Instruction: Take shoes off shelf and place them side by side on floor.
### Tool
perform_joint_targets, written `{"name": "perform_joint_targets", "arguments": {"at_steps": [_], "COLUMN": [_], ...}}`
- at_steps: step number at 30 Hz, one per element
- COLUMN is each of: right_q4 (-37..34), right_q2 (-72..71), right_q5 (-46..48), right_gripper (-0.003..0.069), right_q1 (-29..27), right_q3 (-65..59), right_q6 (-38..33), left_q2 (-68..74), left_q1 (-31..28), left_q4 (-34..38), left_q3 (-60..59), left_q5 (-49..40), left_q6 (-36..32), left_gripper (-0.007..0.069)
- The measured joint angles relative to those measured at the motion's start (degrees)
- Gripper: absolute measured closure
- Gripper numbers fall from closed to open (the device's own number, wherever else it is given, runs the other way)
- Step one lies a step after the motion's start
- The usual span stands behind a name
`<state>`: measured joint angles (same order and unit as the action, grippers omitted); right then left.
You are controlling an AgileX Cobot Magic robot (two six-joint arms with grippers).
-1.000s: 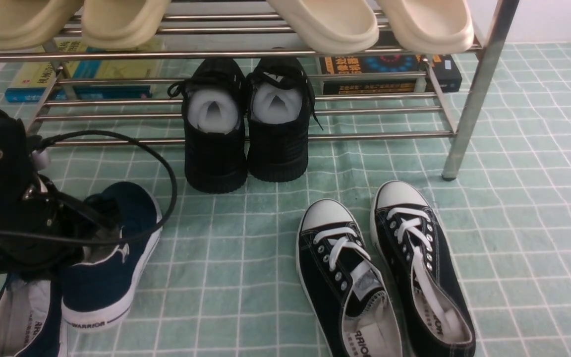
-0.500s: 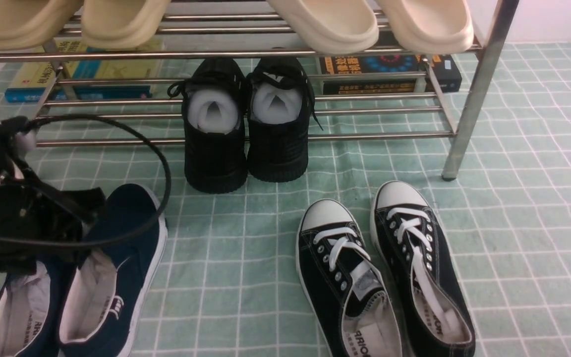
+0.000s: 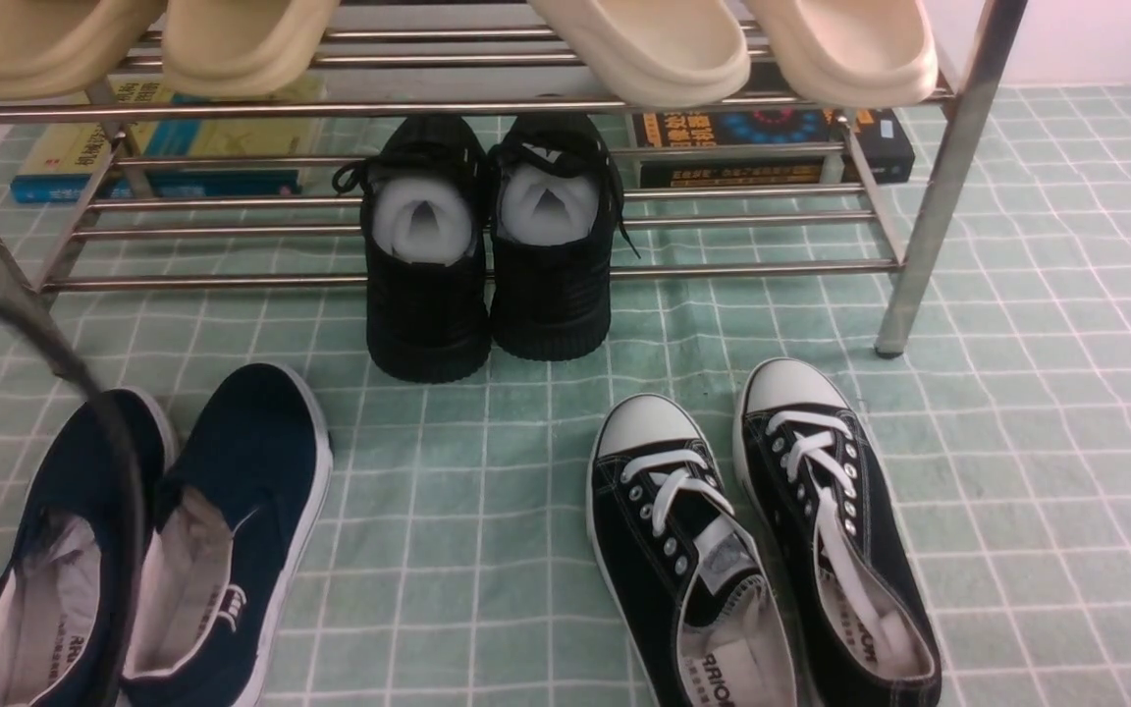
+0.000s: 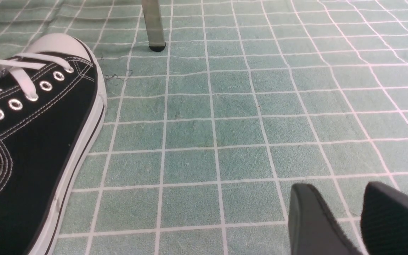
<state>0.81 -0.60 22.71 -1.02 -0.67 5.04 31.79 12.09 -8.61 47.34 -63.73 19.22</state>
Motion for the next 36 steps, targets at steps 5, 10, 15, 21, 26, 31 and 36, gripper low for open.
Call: {"name": "perform_joint_targets", "arguments": {"at_steps": [5, 10, 15, 21, 26, 31, 36], "right_q4": [0.0, 0.0, 0.0, 0.0, 0.0, 0.0, 0.0], "right_q2": [0.0, 0.0, 0.0, 0.0, 0.0, 0.0, 0.0], "right_q5": [0.0, 0.0, 0.0, 0.0, 0.0, 0.0, 0.0], "right_gripper": [0.0419, 0.0419, 0.0419, 0.0419, 0.0419, 0.0419, 0.0419], "right_q1": [0.0, 0.0, 0.0, 0.0, 0.0, 0.0, 0.0], "right_q3": [0.0, 0.0, 0.0, 0.0, 0.0, 0.0, 0.0], "right_q6": [0.0, 0.0, 0.0, 0.0, 0.0, 0.0, 0.0], "left_q2": [-14.6, -25.06, -29.43, -29.48, -29.48, -29.48, -29.48], "left_q1": [0.0, 0.0, 0.0, 0.0, 0.0, 0.0, 0.0], "left_q4": [1.96, 2.38, 2.12, 1.46, 0.59, -0.27, -0.2], "left_q3": [-12.99, -23.05, -28.57, -31.03, -31.08, -33.74, -40.58], "left_q5": [18.13, 32.0, 33.46, 32.23, 32.22, 35.39, 43.9], "left_q6": [0.57, 0.87, 0.87, 0.87, 0.87, -0.51, -5.48], "left_gripper": [0.0624, 0.0621, 0.0614, 0.061, 0.0606, 0.0605, 0.0599]}}
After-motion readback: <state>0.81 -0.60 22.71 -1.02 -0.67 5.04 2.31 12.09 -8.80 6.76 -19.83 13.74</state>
